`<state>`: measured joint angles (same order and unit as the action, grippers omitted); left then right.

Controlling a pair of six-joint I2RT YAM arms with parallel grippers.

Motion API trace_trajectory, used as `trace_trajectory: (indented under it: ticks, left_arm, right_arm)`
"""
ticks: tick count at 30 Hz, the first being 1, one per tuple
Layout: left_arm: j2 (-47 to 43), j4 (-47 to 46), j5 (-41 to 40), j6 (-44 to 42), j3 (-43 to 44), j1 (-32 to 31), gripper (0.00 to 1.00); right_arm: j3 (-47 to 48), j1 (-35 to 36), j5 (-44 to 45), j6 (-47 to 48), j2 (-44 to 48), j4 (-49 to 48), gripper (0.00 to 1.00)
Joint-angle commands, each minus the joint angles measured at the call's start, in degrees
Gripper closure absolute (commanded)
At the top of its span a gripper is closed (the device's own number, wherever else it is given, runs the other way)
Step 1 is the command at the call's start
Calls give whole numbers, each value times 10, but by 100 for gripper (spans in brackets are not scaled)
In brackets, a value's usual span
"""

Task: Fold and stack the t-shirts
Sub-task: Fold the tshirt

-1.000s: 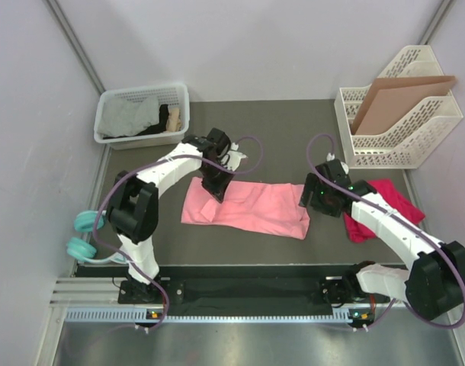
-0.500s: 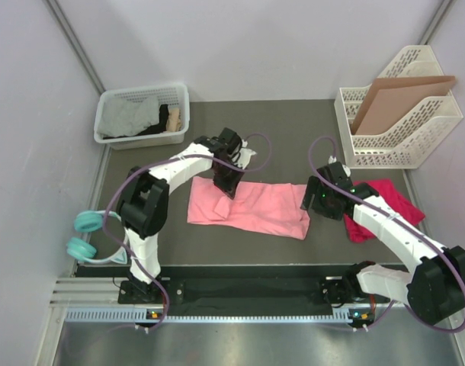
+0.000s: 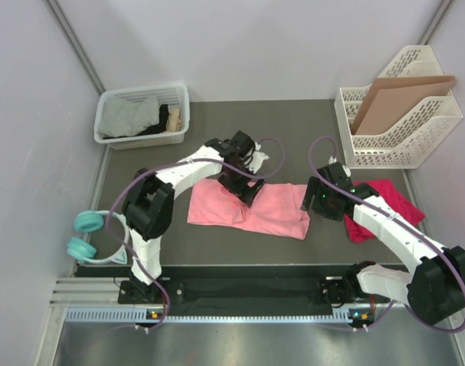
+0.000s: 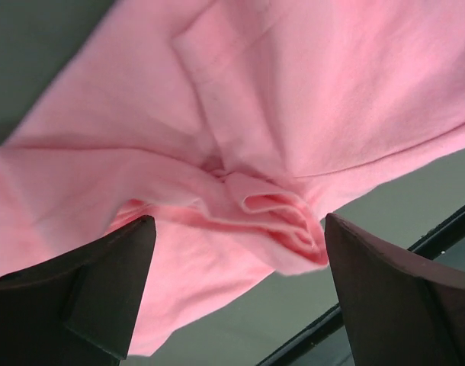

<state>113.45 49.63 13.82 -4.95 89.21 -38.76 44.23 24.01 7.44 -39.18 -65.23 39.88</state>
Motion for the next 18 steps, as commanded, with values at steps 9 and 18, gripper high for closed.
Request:
trace_trajectory:
  ticks: [9, 18]
  left_arm:
    - [-187, -82, 9, -72, -90, 123, 2]
    - [-121, -81, 29, -74, -126, 124, 6]
  right_arm:
    - [13, 7, 8, 3, 11, -3, 23]
    - [2, 7, 9, 1, 15, -7, 23]
